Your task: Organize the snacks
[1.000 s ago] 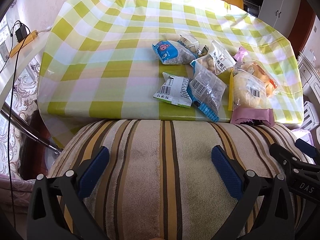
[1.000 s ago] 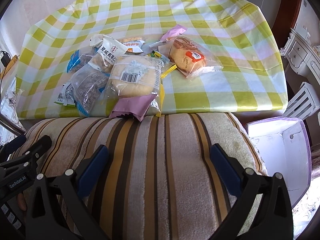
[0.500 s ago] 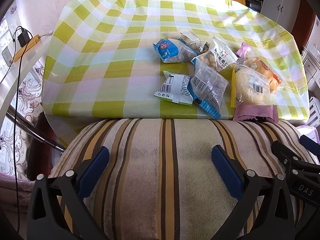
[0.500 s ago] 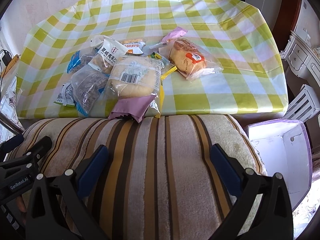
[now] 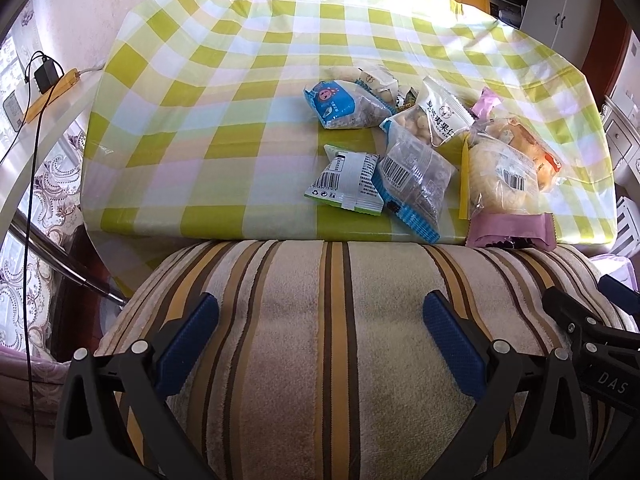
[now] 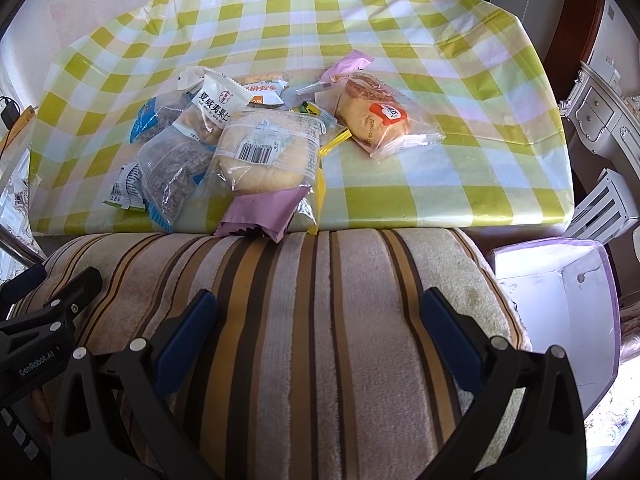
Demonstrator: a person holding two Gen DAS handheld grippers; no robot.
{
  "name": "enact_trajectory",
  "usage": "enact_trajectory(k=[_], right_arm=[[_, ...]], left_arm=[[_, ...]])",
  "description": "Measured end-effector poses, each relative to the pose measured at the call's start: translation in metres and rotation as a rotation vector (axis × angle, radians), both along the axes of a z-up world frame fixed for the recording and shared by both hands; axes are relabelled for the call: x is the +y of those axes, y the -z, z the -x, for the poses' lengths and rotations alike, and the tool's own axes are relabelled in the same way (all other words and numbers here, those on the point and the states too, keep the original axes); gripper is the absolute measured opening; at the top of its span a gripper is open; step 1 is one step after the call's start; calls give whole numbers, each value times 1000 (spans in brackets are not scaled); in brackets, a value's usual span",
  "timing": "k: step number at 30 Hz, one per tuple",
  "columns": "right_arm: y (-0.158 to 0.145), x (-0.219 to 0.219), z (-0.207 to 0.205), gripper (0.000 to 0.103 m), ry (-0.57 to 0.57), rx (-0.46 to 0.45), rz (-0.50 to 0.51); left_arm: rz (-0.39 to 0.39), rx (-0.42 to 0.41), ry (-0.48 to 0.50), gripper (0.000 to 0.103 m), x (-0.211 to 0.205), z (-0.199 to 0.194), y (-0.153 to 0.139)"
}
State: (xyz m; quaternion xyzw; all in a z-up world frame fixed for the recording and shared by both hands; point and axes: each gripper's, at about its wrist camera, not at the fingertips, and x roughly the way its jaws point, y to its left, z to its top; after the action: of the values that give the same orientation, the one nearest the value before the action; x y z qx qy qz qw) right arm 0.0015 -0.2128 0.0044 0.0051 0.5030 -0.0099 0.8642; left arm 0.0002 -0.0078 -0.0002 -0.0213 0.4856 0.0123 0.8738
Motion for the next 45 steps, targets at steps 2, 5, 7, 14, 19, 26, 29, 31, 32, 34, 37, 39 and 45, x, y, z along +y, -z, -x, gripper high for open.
enact_trajectory(k=[2,5,7,14,19,26,29,31,32,34,37,39,45], right_arm=[[-1,3,0,102,-3,-1,2],[-1,8,-3,102,-6,10,18],[-1,8,-3,102,-3,10,15],[-1,9,-3,102,-2,11,15],[-1,9,-3,102,-2,12,15],[-1,4,-2,102,1,10,5],[-1,3,-1,102,4,2,-2],[-1,5,0,102,8,-13,-13],[0,4,-1,102,6,-15,-13],[1,3,-3,102,2,-24,-25],[5,-5,-14,102,-10,12,-59],[7,-8,-24,102,-23,47,-82],[7,-18,-48,102,-74,110,-153]], left_arm=[[13,0,-4,99,5,1,1],[43,0,-9,99,13,0,1],[51,-1,-6,99,14,0,1],[61,-5,-5,99,18,1,2],[39,0,-7,99,15,1,2],[15,-1,-13,99,3,0,-5],[19,-12,-25,98,1,-7,-10],[3,-25,-17,98,-3,-13,-13],[7,-33,-13,97,-4,-16,-15],[59,-34,-9,97,-1,-24,-17],[110,-24,5,90,-1,-35,-15],[140,-5,12,81,1,-41,-11],[196,1,48,71,1,-55,-11]])
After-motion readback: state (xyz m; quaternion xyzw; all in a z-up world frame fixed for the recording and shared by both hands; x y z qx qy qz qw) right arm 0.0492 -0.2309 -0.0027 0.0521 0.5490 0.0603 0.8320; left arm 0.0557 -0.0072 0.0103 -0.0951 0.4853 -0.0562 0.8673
